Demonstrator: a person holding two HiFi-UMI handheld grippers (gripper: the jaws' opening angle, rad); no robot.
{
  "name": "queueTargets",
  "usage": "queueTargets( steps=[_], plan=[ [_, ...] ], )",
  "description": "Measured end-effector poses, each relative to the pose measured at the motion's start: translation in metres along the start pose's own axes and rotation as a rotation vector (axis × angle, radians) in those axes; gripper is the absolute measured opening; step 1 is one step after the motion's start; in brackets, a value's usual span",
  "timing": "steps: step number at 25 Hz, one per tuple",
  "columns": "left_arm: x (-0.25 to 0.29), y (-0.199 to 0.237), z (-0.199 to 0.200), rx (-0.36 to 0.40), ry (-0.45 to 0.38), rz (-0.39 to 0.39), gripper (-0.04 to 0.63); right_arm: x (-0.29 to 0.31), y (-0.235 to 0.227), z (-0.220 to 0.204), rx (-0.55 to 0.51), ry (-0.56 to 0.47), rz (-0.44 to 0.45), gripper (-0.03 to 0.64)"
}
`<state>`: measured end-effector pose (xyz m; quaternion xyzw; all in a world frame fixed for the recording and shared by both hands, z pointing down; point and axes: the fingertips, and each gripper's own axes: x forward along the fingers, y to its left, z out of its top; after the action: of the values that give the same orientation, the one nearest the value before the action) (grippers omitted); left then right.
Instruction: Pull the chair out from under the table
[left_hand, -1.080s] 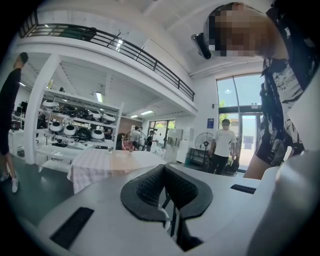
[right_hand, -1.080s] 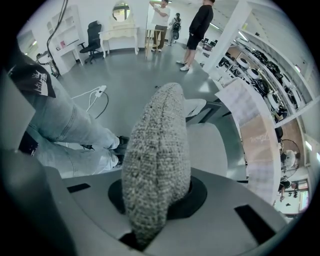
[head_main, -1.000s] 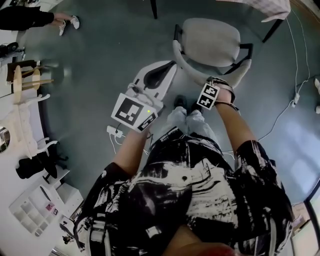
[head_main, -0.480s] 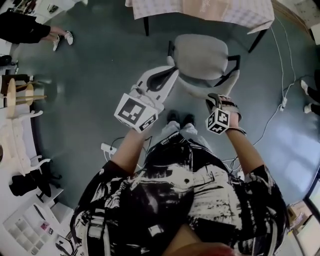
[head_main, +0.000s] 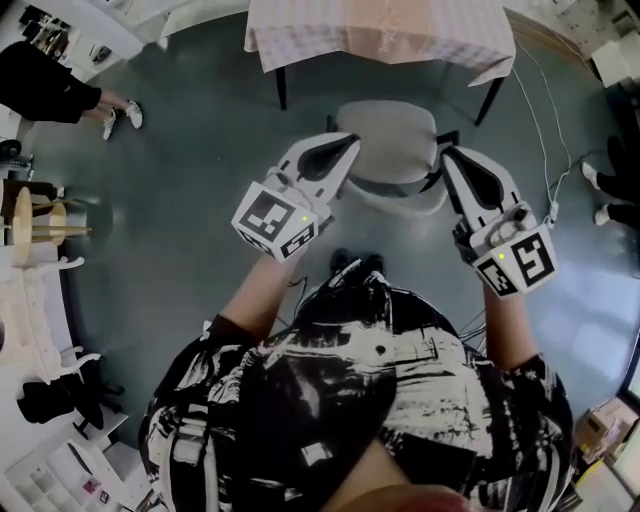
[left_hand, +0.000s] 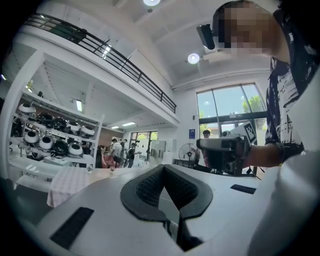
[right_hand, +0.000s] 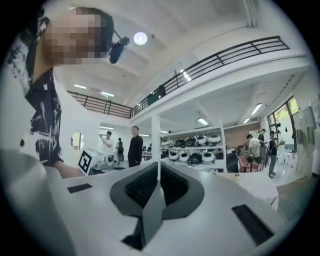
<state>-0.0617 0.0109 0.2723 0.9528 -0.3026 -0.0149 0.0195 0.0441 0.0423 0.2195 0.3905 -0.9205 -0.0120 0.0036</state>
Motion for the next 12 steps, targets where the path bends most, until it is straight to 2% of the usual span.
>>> queueTargets(
  steps=[2,5,9,12],
  plan=[
    [0.006,-0.003,0.018,0.026,-0.02,-0.017,0.001,-0.002,-0.005,0.025,-0.053,-0.049,-0.034,0.005],
    [0.013,-0.004,0.039,0.054,-0.033,-0.027,0.001,0.004,-0.009,0.038,-0.147,-0.063,-0.069,0.0],
    [0.018,-0.005,0.056,0.064,-0.046,-0.028,0.002,0.015,-0.015,0.033,-0.186,-0.078,-0.094,0.0],
    [0.026,-0.006,0.061,0.071,-0.046,-0.024,0.002,0.019,-0.029,0.02,-0.178,-0.088,-0.121,0.0]
  ],
)
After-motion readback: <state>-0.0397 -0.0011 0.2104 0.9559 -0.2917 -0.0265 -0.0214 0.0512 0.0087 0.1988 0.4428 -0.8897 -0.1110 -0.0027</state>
